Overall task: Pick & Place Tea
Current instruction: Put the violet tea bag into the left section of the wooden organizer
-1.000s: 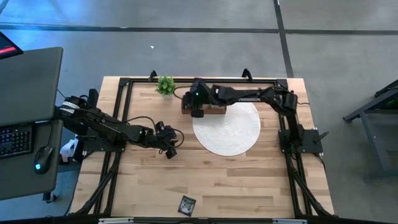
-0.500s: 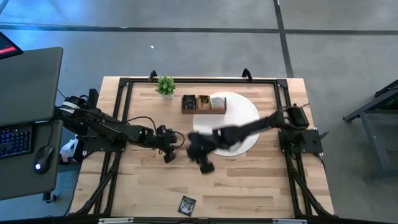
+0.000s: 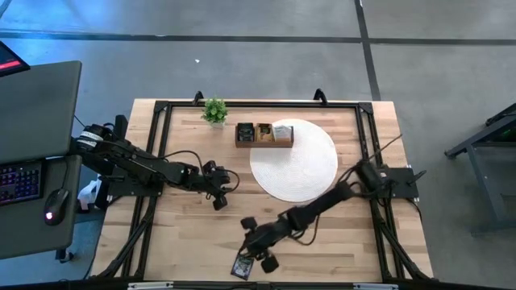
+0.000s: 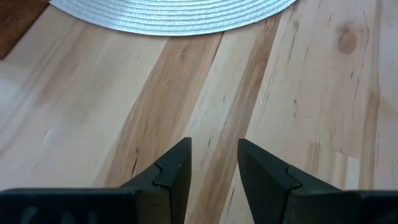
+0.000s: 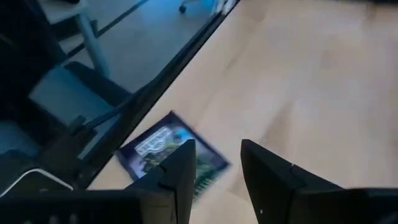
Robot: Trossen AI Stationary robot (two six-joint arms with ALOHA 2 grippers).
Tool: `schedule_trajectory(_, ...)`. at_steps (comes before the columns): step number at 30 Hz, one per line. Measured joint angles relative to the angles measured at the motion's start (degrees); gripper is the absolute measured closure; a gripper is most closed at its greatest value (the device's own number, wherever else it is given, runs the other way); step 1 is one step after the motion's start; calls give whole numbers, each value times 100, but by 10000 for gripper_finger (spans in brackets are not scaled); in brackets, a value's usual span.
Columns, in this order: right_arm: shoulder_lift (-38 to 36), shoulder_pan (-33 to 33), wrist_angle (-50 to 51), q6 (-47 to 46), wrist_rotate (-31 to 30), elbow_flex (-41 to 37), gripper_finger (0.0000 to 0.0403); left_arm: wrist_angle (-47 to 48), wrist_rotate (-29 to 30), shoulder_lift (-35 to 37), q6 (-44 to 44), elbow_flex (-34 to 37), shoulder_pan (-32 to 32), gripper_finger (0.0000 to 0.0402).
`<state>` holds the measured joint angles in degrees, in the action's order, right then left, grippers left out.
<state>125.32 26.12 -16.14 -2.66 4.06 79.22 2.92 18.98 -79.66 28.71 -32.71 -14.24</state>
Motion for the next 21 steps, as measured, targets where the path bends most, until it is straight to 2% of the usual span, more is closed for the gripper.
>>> schedule_trajectory(6,708,50,1295,91,114,901,279,-24,-21,0,19,0,-2,273)
schedule_trajectory(10,929,-30,1543,52,356,1110,279,16,-22,0,15,0,-2,273)
schedule_trajectory(13,872,-63,2092,495,-60,1130,279,22,-22,0,-66,0,-2,273)
schedule_trajectory(21,316,-514,3577,2241,-1778,1082,279,-27,-238,0,91,0,-1,273)
